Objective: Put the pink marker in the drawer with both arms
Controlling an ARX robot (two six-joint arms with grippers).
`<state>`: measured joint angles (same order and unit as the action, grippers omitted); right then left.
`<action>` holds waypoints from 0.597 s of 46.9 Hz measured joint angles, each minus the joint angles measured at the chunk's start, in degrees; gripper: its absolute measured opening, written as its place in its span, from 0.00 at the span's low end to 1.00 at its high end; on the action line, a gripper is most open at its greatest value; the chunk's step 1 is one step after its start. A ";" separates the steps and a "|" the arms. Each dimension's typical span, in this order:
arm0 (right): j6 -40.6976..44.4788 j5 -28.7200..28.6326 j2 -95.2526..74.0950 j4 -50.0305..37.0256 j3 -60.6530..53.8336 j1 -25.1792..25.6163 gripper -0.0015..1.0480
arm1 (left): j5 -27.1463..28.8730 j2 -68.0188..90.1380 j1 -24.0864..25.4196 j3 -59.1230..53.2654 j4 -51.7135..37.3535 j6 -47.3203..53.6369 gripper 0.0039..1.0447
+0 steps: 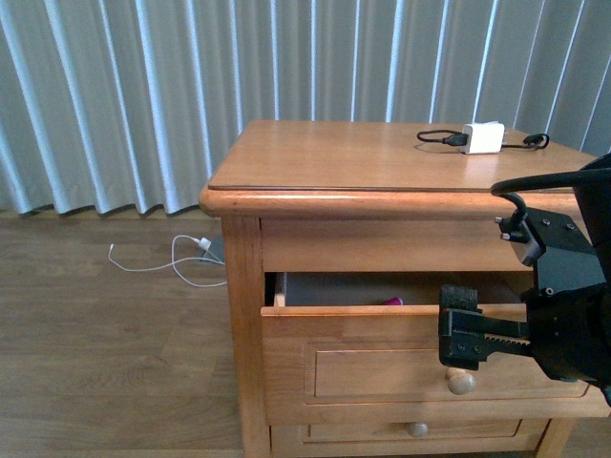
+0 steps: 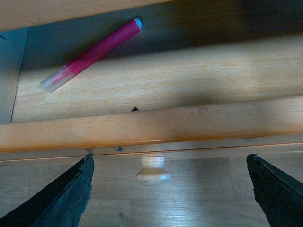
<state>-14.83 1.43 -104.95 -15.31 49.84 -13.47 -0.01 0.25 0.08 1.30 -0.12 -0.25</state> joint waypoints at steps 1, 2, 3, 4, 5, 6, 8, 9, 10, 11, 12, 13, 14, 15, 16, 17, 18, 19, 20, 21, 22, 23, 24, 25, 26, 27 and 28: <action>0.13 -0.02 -0.57 -0.55 0.24 0.00 0.92 | 0.00 0.00 0.00 0.00 0.00 0.00 0.94; 0.28 -0.04 -0.98 -1.09 0.39 0.00 0.92 | 0.00 0.00 0.00 0.00 0.00 0.00 0.94; 0.39 -0.04 -1.25 -1.38 0.50 0.00 0.92 | 0.00 0.00 0.00 0.00 0.00 0.00 0.94; 0.50 0.00 -1.68 -1.97 0.66 0.00 0.92 | 0.00 0.00 0.00 0.00 0.00 0.00 0.94; 0.59 0.07 -2.12 -2.58 0.83 0.00 0.92 | 0.00 0.00 0.00 0.00 0.00 0.00 0.94; 0.63 0.20 -2.56 -3.26 1.01 0.00 0.92 | 0.00 0.00 0.00 0.00 0.00 0.00 0.94; 0.55 0.33 -3.19 -3.82 1.29 0.02 0.92 | 0.00 0.00 0.00 0.00 0.00 0.00 0.94; 0.48 0.50 -3.52 -4.17 1.49 0.02 0.92 | 0.00 0.00 0.00 0.00 0.00 0.00 0.94; 0.50 0.68 -3.93 -4.57 1.73 0.02 0.92 | 0.00 0.00 0.00 0.00 0.00 0.00 0.94; 0.50 0.77 -4.13 -4.79 1.84 0.02 0.92 | 0.00 0.00 0.00 0.00 0.00 0.00 0.94; 0.52 1.09 -4.48 -5.35 1.99 0.04 0.92 | 0.00 0.00 0.00 0.00 0.00 0.00 0.94; 0.50 1.49 -4.92 -5.99 2.10 0.04 0.92 | 0.00 0.00 0.00 0.00 0.00 0.00 0.94; 0.44 1.70 -5.14 -6.27 2.16 0.04 0.92 | 0.00 0.00 0.00 0.00 0.00 0.00 0.94; 0.39 2.05 -5.49 -6.80 2.29 0.04 0.92 | 0.00 0.00 0.00 0.00 0.00 0.00 0.94; 0.28 2.23 -5.95 -7.30 2.51 0.04 0.92 | 0.00 0.00 0.00 0.00 0.00 0.00 0.94; 0.13 2.25 -6.14 -7.56 2.60 0.04 0.92 | 0.00 0.00 0.00 0.00 0.00 0.00 0.94; -0.04 2.36 -6.45 -8.15 2.73 0.07 0.92 | 0.00 0.00 0.00 0.00 0.00 0.00 0.94; -0.20 2.58 -6.86 -8.72 2.89 0.07 0.92 | 0.00 0.00 0.00 0.00 0.00 0.00 0.94; -0.33 2.67 -7.02 -8.98 2.95 0.07 0.92 | 0.00 0.00 0.00 0.00 0.00 0.00 0.94; -0.57 2.75 -7.28 -9.40 3.13 0.07 0.92 | 0.00 0.00 0.00 0.00 0.00 0.00 0.94; -0.81 2.80 -7.61 -9.64 3.37 0.07 0.92 | 0.00 0.00 0.00 0.00 0.00 0.00 0.94; -1.11 2.75 -7.72 -9.70 3.52 0.09 0.92 | 0.00 0.00 0.00 0.00 0.00 0.00 0.94; -1.44 2.58 -8.02 -9.73 3.85 0.13 0.92 | 0.00 0.00 0.00 0.00 0.00 0.00 0.94; -1.86 2.58 -8.17 -9.75 4.11 0.20 0.92 | 0.00 0.00 0.00 0.00 0.00 0.00 0.94; -2.23 2.60 -8.61 -10.19 4.46 0.24 0.92 | 0.00 0.00 0.00 0.00 0.00 0.00 0.94; -2.51 2.60 -8.87 -10.45 4.70 0.28 0.92 | 0.00 0.00 0.00 0.00 0.00 0.00 0.94; -2.97 2.60 -9.22 -10.69 5.01 0.33 0.92 | 0.00 0.00 0.00 0.00 0.00 0.00 0.94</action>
<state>-17.80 4.03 -114.17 -26.00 54.85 -13.15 -0.01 0.25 0.08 1.30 -0.12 -0.25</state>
